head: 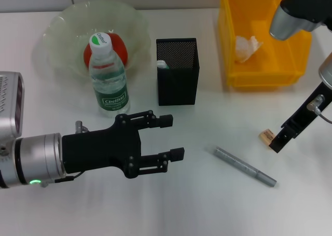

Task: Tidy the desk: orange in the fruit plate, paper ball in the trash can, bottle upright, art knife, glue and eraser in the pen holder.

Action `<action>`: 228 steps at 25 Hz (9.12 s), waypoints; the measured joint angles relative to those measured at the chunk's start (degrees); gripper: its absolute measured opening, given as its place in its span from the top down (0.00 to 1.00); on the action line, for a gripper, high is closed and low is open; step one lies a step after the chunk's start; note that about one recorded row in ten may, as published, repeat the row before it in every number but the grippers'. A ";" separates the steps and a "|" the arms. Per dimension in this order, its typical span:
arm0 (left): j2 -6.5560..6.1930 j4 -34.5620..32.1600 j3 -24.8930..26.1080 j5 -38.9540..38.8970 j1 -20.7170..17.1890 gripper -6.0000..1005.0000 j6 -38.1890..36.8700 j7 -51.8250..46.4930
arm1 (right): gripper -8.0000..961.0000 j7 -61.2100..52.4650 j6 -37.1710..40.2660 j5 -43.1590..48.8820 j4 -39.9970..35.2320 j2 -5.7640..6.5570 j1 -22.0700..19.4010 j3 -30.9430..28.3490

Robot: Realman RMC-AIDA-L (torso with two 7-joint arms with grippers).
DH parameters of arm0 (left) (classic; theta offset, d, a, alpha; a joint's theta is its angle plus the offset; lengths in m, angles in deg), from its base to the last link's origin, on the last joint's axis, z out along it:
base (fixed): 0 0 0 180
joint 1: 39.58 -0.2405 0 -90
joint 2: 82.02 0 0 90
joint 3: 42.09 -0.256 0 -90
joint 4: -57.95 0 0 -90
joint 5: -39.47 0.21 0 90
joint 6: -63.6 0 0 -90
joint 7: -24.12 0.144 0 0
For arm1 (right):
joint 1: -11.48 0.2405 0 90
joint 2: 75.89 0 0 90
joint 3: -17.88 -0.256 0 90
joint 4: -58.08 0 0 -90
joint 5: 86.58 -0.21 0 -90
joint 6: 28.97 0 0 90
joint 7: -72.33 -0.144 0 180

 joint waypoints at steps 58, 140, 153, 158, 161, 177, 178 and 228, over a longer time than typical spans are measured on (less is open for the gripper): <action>0.08 -0.01 0.00 -0.36 0.87 0.28 0.42 0.00 | 0.54 -0.05 -13.66 1.48 15.62 -0.05 4.55 4.53; 0.09 0.61 0.09 -0.36 0.34 0.28 0.08 0.00 | 0.56 64.75 -38.37 -69.36 18.55 0.07 -15.07 4.36; 0.15 0.61 0.09 -0.36 0.79 0.28 0.17 0.00 | 0.56 18.31 -11.05 -28.03 -12.00 0.13 -14.02 3.76; 0.18 0.61 0.09 -0.36 0.89 0.28 0.19 0.00 | 0.56 12.26 -4.70 -18.81 -10.14 0.02 -9.40 5.32; 0.17 0.61 0.09 -0.35 0.94 0.28 0.27 0.00 | 0.56 9.36 -1.92 -15.83 -6.80 0.03 -6.05 6.41; 0.17 0.61 0.09 -0.36 1.56 0.28 0.75 0.00 | 0.56 4.30 -6.12 -9.84 6.74 -0.33 2.35 13.85; 0.17 0.61 0.09 -0.36 1.61 0.28 0.87 0.00 | 0.56 4.27 -6.45 -9.91 7.00 -0.37 2.44 14.23; 0.27 1.67 0.09 -0.35 2.43 0.28 2.15 0.53 | 0.73 3.41 -12.47 -12.34 14.93 -0.72 6.31 21.48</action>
